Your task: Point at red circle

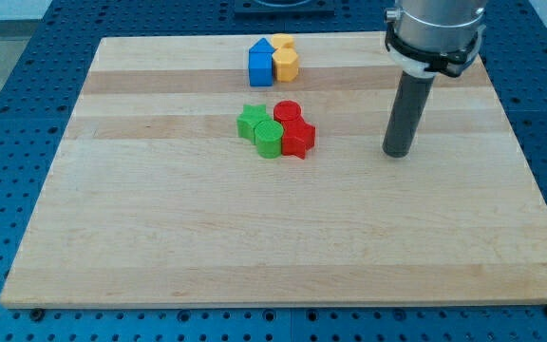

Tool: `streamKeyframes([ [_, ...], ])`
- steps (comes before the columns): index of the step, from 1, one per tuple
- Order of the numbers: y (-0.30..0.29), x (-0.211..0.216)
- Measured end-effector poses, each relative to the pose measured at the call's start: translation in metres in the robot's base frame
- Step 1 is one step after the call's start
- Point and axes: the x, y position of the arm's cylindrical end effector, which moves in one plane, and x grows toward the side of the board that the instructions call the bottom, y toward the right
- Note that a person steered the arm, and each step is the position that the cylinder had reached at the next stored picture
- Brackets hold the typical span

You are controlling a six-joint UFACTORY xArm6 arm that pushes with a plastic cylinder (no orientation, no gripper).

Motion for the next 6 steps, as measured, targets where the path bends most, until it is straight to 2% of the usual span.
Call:
streamKeyframes([
  [2, -0.004, 0.000],
  [5, -0.060, -0.093],
  [6, -0.088, -0.103],
])
